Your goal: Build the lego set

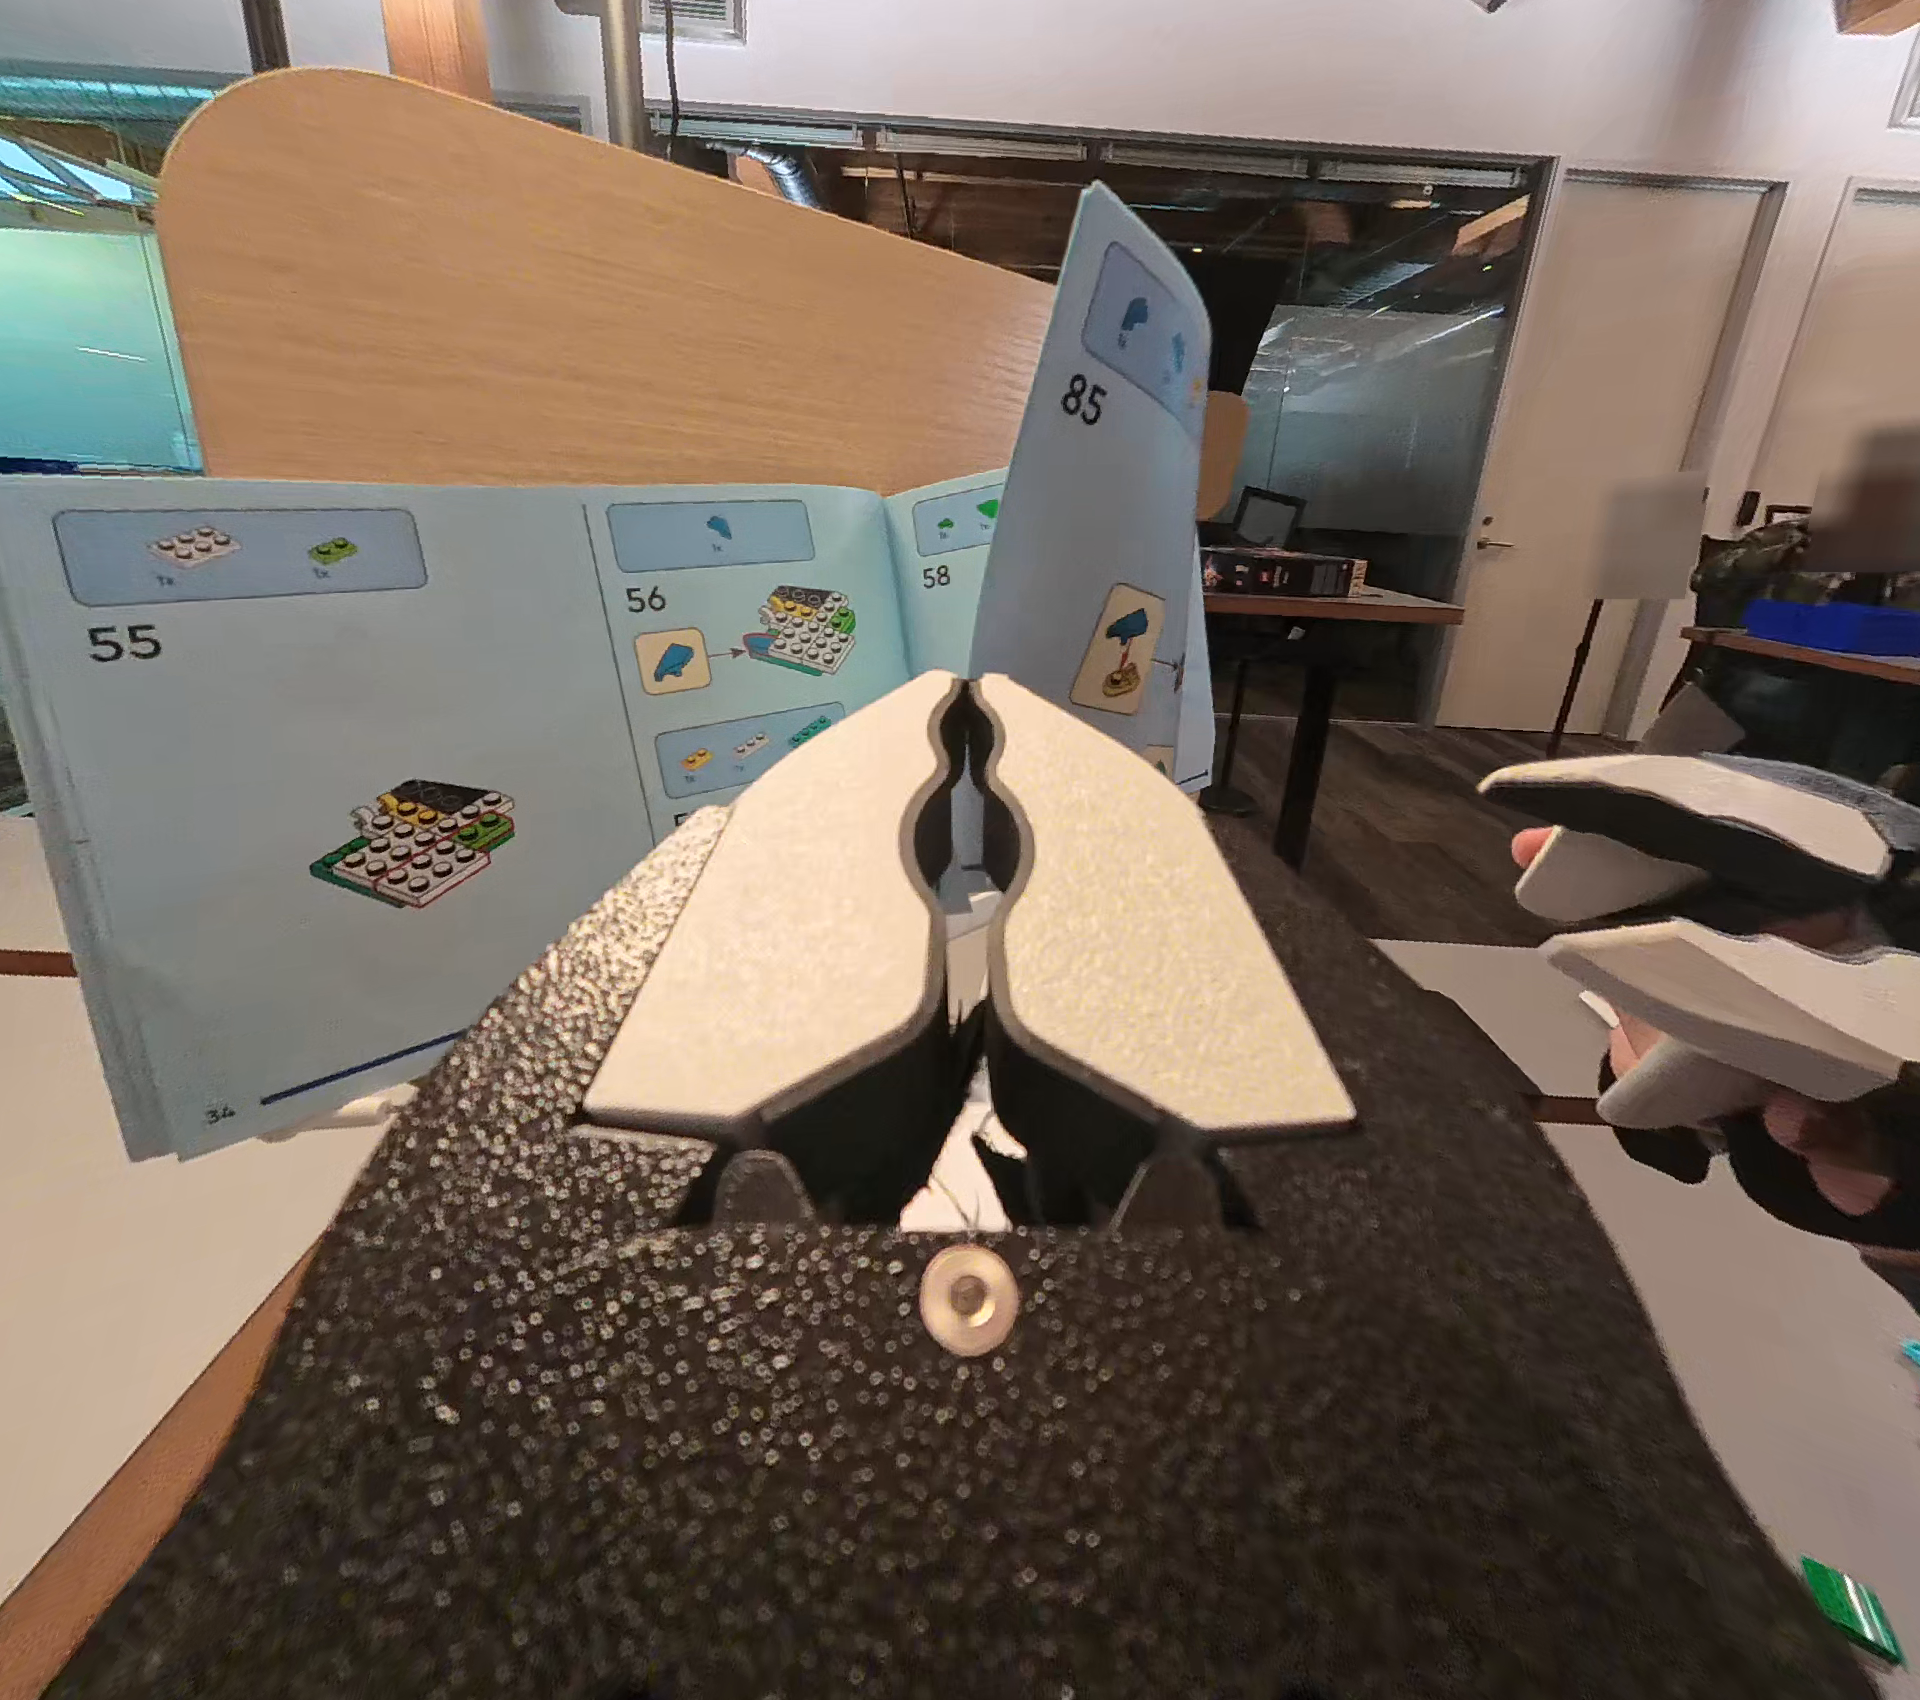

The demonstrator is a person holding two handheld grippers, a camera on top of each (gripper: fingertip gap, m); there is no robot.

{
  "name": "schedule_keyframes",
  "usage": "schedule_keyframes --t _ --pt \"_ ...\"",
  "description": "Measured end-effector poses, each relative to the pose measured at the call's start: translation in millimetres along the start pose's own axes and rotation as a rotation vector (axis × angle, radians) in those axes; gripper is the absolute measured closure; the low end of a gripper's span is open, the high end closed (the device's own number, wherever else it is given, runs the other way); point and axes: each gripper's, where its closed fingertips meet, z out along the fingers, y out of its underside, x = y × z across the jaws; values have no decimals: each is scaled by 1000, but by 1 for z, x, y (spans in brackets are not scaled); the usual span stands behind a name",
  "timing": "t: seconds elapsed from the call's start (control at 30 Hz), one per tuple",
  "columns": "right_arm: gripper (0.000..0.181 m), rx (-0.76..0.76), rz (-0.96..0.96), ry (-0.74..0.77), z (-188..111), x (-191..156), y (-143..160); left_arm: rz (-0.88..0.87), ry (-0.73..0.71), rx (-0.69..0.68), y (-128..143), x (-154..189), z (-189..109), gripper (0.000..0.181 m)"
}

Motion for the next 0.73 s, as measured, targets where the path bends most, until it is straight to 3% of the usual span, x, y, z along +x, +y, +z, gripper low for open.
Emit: schedule_keyframes --t 0.03,0.73 --pt "143 -4 3 0 0 0 1 -2 5 -2 0 1 0 181" --pt "149 -30 2 20 -1 5 8 -17 67 -9 3 14 3 181"
